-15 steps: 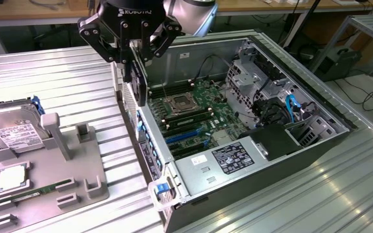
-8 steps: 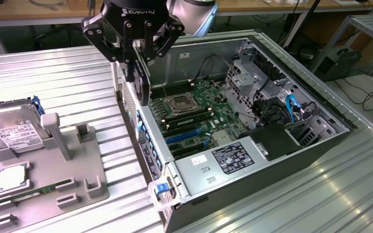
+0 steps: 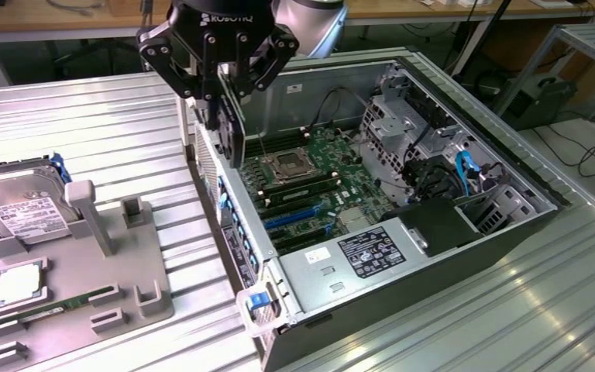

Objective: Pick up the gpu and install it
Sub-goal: 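Pick up the gpu and move the gpu toward the slot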

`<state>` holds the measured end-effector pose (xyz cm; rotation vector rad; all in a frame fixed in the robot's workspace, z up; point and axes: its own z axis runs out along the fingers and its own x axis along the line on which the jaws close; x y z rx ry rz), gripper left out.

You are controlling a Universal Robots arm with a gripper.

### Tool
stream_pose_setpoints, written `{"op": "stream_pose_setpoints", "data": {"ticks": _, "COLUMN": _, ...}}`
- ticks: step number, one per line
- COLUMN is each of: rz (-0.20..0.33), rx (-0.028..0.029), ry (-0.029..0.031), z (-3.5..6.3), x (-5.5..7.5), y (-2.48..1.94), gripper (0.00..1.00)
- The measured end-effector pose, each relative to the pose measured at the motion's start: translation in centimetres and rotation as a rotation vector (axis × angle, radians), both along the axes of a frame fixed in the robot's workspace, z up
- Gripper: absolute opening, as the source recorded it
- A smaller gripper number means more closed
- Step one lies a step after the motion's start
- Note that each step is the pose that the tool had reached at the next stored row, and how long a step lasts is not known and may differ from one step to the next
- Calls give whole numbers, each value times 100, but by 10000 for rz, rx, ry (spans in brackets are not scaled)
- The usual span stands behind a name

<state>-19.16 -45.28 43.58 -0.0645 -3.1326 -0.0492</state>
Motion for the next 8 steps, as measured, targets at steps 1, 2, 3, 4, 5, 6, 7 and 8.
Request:
{"op": "stream_pose_setpoints", "data": {"ticks": 1, "rz": 0, "rx": 0, "ry": 0, "z": 0, "x": 5, "y": 0, "gripper": 28}}
{"op": "stream_pose_setpoints", "data": {"ticks": 2, "rz": 0, "rx": 0, "ry": 0, "z": -1, "x": 21, "y": 0, "gripper": 28}}
{"op": "stream_pose_setpoints", "data": {"ticks": 3, "rz": 0, "rx": 0, "ry": 0, "z": -2, "x": 33, "y": 0, "gripper": 28}}
{"op": "stream_pose_setpoints", "data": {"ticks": 4, "rz": -1, "rx": -1, "ry": 1, "z": -1, "x": 44, "y": 0, "gripper": 28}}
{"op": "stream_pose_setpoints", "data": {"ticks": 5, "rz": 0, "rx": 0, "ry": 0, "z": -2, "x": 54, "y": 0, "gripper": 28}}
{"op": "stream_pose_setpoints", "data": {"ticks": 6, "rz": 0, "rx": -1, "ry": 0, "z": -2, "x": 63, "y": 0, "gripper": 28}}
{"op": "stream_pose_setpoints", "data": {"ticks": 7, "rz": 0, "rx": -1, "ry": 0, "z": -2, "x": 73, "y": 0, "gripper": 28}}
{"op": "stream_pose_setpoints", "data": {"ticks": 8, "rz": 1, "rx": 0, "ry": 0, "z": -2, "x": 82, "y": 0, "gripper": 28}}
